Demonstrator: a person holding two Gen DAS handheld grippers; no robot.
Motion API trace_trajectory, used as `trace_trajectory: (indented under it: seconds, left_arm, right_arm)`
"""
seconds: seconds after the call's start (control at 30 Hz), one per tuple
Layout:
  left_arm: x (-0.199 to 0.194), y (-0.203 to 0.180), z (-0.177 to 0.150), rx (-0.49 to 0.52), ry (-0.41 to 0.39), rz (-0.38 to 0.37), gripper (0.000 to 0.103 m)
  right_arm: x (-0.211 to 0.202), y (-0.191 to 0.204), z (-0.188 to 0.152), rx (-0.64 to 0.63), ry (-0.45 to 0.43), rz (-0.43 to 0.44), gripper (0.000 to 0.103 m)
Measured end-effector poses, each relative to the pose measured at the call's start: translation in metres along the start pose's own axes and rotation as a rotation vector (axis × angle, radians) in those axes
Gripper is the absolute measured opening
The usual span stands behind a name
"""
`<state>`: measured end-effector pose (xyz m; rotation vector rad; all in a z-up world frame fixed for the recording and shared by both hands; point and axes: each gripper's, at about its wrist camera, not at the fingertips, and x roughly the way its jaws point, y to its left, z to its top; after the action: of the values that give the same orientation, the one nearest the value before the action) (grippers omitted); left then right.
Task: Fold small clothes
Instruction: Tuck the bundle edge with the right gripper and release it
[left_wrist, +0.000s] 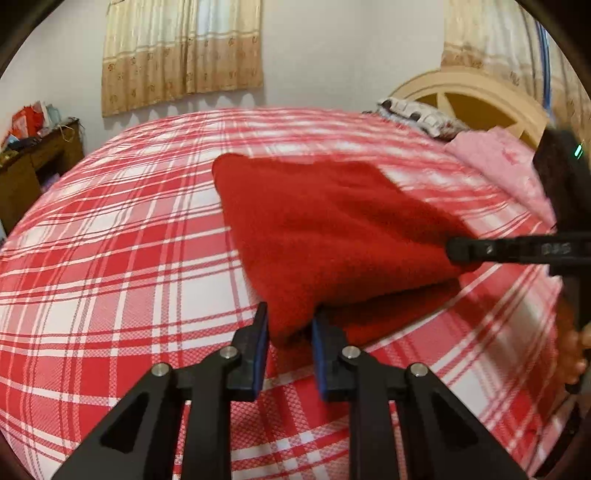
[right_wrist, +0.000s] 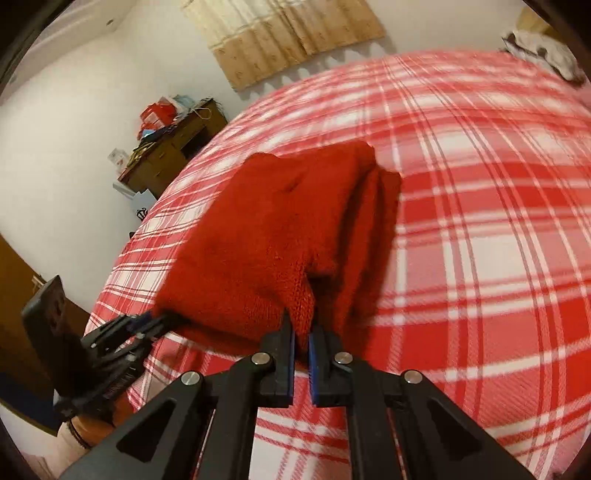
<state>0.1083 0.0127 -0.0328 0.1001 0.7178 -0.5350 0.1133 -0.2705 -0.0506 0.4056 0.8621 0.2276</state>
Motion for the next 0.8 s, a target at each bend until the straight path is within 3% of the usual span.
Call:
trace_trajectory:
  seconds: [0.1, 0.23, 0.33, 0.4, 0.43, 0.47, 0.5, 0.53, 0.57, 0.6, 0.67, 0.73, 0.8]
  left_arm:
    - [0.0, 0.002, -0.006, 0.009, 0.021, -0.001, 0.019]
    - [0.012, 0.01, -0.023, -0.006, 0.081, 0.015, 0.014]
    - [0.009, 0.017, -0.023, -0.036, 0.093, -0.017, 0.014]
    - [-0.002, 0.02, -0.019, -0.029, 0.087, -0.036, 0.02]
    - [-0.009, 0.023, -0.016, -0.031, 0.079, -0.048, 0.023]
    - [-0.016, 0.027, -0.011, -0.042, 0.071, -0.063, 0.034]
    - [-0.023, 0.032, -0.006, -0.055, 0.055, -0.083, 0.042]
    - [-0.03, 0.037, 0.001, -0.07, 0.026, -0.099, 0.058]
    - [-0.034, 0.039, 0.007, -0.081, -0.004, -0.103, 0.068]
    - [-0.037, 0.041, 0.014, -0.087, -0.032, -0.103, 0.07]
    - [-0.034, 0.04, 0.033, -0.083, -0.072, -0.083, 0.071]
    - [-0.018, 0.03, 0.052, -0.056, -0.092, -0.031, 0.071]
    - [0.0, 0.024, 0.062, -0.059, -0.097, -0.025, 0.071]
  right_arm:
    - [0.019, -0.007, -0.02, 0.037, 0.081, 0.023, 0.005]
    - [0.019, -0.006, -0.029, 0.039, 0.054, 0.031, 0.005]
    - [0.014, -0.006, -0.028, 0.019, 0.062, 0.042, 0.007]
    - [0.003, -0.008, -0.023, -0.011, 0.077, 0.041, 0.008]
    - [-0.006, -0.009, -0.019, -0.018, 0.07, 0.039, 0.013]
    - [-0.015, -0.011, -0.013, -0.017, 0.049, 0.036, 0.018]
    - [-0.024, -0.013, -0.006, -0.012, 0.021, 0.033, 0.033]
    - [-0.035, -0.018, 0.005, 0.001, -0.027, 0.037, 0.055]
    - [-0.042, -0.022, 0.014, 0.013, -0.067, 0.042, 0.065]
    - [-0.047, -0.024, 0.025, 0.028, -0.113, 0.044, 0.073]
    - [-0.048, -0.028, 0.049, 0.054, -0.177, 0.033, 0.073]
    - [-0.03, -0.026, 0.075, 0.068, -0.164, 0.007, 0.073]
    - [0.001, -0.021, 0.096, 0.043, -0.118, -0.03, 0.073]
